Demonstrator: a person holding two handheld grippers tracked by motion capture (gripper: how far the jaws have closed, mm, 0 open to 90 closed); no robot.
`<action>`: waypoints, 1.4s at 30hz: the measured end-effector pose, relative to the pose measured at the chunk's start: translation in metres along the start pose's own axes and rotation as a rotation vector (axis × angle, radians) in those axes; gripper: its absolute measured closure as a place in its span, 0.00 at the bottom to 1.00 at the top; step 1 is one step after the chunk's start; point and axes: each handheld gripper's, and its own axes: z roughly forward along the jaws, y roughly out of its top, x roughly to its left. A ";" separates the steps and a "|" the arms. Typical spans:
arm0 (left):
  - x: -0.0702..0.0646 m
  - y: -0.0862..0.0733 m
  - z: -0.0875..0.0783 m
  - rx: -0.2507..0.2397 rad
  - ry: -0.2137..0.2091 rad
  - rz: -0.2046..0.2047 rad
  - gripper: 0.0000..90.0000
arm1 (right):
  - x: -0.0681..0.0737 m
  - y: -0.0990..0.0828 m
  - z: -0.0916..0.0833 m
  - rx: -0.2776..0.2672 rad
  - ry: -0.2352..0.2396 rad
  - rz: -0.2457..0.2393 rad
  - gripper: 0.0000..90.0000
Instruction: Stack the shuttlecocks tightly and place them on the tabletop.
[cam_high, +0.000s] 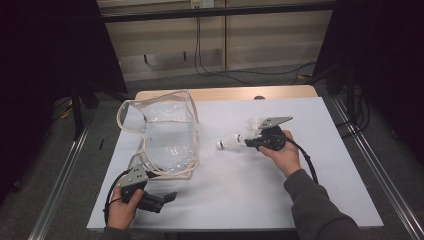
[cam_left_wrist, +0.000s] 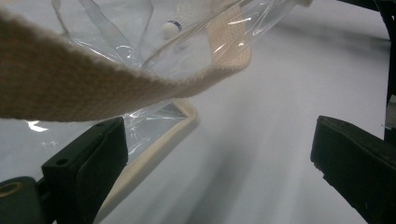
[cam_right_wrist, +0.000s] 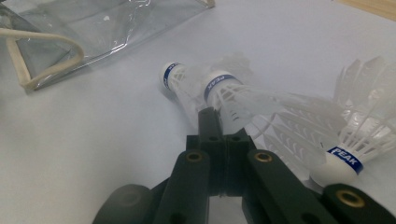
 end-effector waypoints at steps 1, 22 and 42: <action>0.000 0.000 0.000 -0.002 0.000 0.000 0.04 | 0.000 0.000 0.000 0.003 0.002 -0.002 1.00; 0.000 0.000 0.000 -0.002 -0.001 -0.004 0.04 | 0.009 -0.001 0.006 0.018 0.029 -0.026 0.99; 0.000 0.000 0.000 0.000 0.001 -0.002 0.04 | 0.010 -0.003 0.010 0.032 0.051 -0.025 0.99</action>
